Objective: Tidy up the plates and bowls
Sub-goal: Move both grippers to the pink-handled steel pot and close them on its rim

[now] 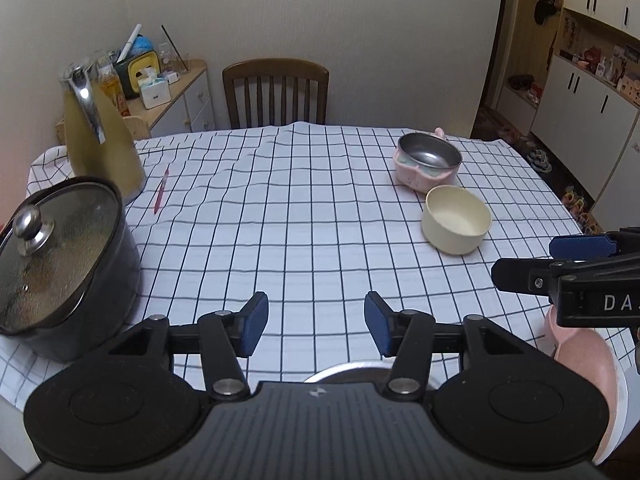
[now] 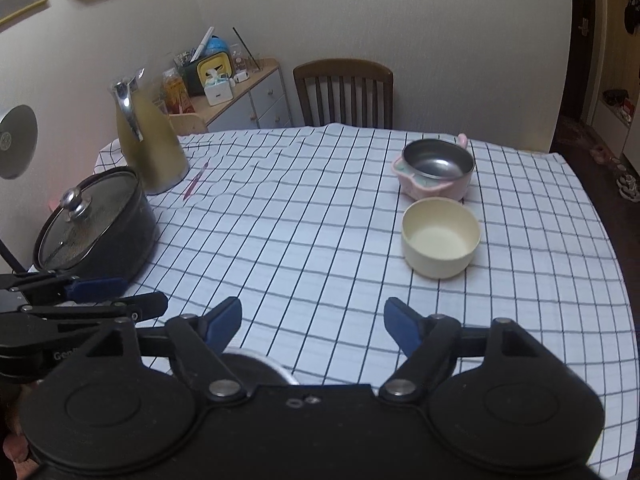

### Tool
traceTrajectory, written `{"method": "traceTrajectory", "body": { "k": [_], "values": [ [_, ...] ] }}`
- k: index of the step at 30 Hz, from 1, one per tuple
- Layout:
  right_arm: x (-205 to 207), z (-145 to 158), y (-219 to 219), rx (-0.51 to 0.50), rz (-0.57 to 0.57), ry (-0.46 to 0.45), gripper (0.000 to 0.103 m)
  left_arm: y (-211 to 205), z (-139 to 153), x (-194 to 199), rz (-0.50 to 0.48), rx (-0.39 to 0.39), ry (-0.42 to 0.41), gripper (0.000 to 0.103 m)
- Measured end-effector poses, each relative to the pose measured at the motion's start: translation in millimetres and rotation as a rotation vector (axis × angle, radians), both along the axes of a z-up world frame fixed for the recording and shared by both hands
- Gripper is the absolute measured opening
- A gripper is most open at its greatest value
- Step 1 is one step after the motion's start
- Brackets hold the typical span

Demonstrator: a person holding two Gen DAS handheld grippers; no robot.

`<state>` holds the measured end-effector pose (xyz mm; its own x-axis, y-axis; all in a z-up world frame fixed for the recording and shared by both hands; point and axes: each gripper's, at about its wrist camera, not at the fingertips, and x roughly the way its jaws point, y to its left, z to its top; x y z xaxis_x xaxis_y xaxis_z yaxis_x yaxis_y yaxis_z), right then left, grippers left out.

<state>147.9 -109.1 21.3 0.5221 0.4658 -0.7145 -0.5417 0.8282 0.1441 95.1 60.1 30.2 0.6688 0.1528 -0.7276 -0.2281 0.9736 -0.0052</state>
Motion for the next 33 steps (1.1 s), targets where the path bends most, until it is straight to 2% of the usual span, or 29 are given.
{"method": "traceTrajectory", "body": {
  "k": [4,6,9,12,20,33],
  "values": [
    [19,4,-6,-0.001,0.006,-0.015,0.084,-7,5,22,-0.007,-0.001,-0.009,0.056],
    [29,5,-8,-0.003,0.014,-0.026,0.088,-10,7,33,-0.006,0.002,-0.018,0.064],
    [46,9,-11,-0.005,0.022,-0.044,0.091,-15,10,52,-0.007,0.0,-0.027,0.066],
    [64,12,-15,-0.002,0.018,-0.065,0.1,-18,10,71,-0.004,-0.006,-0.028,0.066],
    [119,13,-26,0.013,0.02,-0.071,0.103,-25,9,126,0.026,-0.017,-0.04,0.075],
    [225,-1,-29,-0.034,-0.053,-0.057,0.103,-27,0,223,0.045,-0.022,-0.024,0.075]
  ]
}}
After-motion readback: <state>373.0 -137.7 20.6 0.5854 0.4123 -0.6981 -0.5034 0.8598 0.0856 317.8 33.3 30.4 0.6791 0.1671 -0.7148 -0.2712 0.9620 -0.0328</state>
